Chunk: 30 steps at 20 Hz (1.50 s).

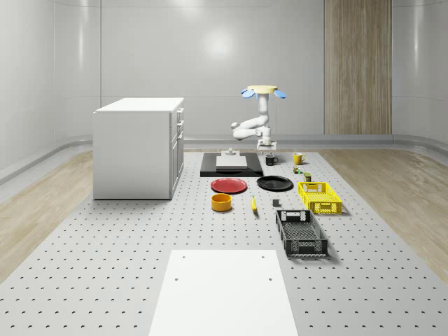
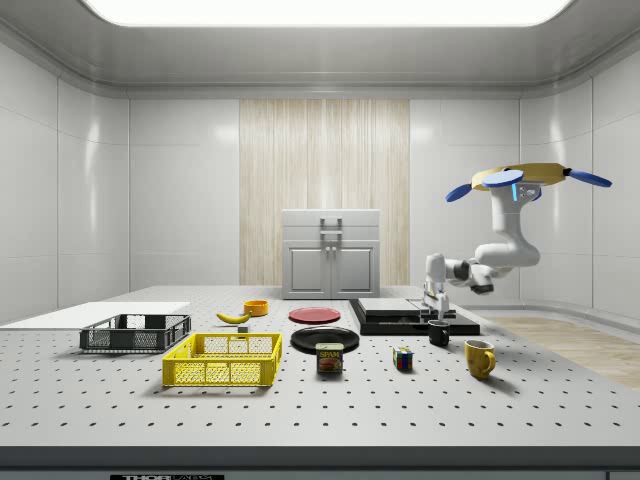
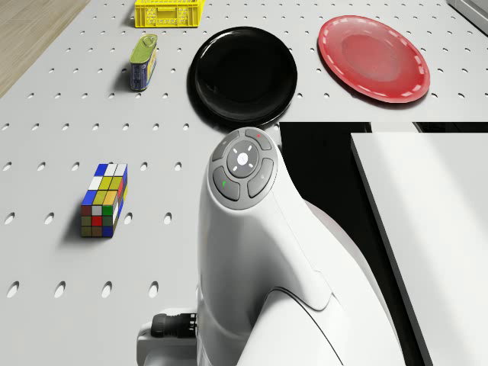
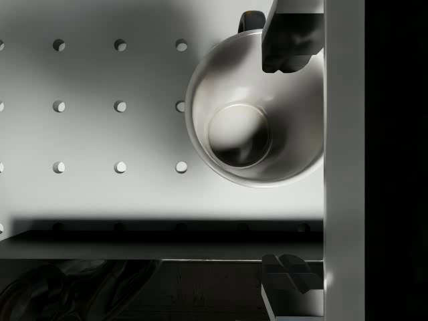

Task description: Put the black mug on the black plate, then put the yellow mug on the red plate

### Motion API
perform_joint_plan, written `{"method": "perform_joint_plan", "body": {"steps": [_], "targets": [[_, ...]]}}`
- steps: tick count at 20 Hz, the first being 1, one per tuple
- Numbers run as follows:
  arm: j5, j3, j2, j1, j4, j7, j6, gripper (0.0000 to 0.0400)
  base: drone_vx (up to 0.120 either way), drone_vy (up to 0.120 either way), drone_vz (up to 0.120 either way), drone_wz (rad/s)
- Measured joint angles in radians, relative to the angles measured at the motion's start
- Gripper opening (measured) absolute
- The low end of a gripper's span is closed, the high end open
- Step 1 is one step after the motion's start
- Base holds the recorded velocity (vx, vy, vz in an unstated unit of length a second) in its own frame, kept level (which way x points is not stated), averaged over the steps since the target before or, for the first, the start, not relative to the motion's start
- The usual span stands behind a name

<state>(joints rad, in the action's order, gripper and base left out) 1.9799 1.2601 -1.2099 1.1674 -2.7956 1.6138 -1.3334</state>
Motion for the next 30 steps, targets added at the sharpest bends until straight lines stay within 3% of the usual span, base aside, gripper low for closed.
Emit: {"method": "perform_joint_plan", "body": {"steps": [10,30], "targets": [[0.05,-0.073,-0.055,-0.008,0.016,-0.008,-0.081,0.04,0.0,0.0,0.0,0.0],[0.034,-0.075,-0.113,-0.002,0.023,-0.005,-0.14,0.04,0.0,0.0,0.0,0.0]]}}
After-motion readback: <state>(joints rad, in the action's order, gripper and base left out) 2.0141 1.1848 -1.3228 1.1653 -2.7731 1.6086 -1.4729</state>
